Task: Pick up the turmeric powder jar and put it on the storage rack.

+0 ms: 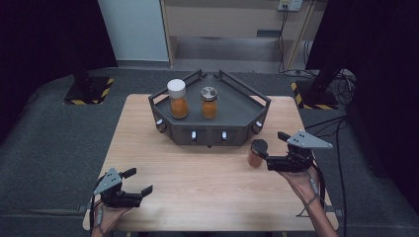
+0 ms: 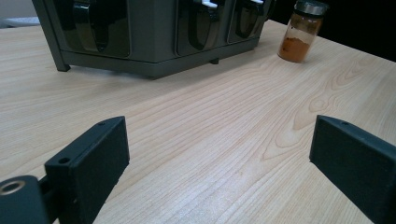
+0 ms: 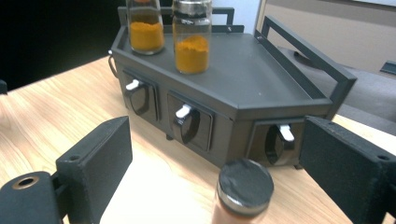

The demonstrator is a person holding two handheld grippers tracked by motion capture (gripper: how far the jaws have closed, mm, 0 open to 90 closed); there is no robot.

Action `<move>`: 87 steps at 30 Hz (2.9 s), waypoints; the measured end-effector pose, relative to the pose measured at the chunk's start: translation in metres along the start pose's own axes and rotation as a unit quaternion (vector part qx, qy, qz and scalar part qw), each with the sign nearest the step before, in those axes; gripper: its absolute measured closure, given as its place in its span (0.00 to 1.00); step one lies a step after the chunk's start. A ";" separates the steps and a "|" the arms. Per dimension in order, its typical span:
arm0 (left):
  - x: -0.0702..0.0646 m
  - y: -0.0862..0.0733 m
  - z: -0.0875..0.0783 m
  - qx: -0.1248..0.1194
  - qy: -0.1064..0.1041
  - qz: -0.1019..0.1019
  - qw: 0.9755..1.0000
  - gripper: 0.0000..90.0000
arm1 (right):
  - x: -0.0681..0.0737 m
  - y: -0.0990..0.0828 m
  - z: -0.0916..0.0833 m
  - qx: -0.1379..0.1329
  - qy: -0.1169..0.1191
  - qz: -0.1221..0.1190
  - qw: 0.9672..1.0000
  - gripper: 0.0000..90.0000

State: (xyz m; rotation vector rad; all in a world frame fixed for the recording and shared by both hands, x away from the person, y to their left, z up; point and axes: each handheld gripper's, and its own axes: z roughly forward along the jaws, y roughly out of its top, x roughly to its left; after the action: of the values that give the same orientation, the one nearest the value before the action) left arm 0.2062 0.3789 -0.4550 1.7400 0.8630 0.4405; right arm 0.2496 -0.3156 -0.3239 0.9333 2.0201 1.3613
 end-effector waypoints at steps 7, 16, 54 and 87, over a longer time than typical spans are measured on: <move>0.001 0.000 0.000 0.001 -0.001 -0.001 1.000 0.04 | 0.000 -0.017 -0.008 0.007 0.002 0.005 1.000 0.11; 0.001 0.001 0.000 0.007 -0.003 0.002 1.000 0.04 | -0.001 -0.045 -0.012 0.020 0.005 0.017 1.000 0.11; -0.001 0.002 0.002 0.010 -0.007 0.008 1.000 0.04 | 0.006 -0.105 -0.021 0.037 0.008 0.038 0.999 0.11; -0.001 0.004 0.004 0.014 -0.016 0.016 1.000 0.04 | 0.001 -0.113 -0.019 0.040 0.018 0.044 0.998 0.10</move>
State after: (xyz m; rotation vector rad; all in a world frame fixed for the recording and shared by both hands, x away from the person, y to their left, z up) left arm 0.2091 0.3752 -0.4524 1.7828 0.8237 0.4225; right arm 0.2066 -0.3549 -0.4228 1.0514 2.0963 1.3597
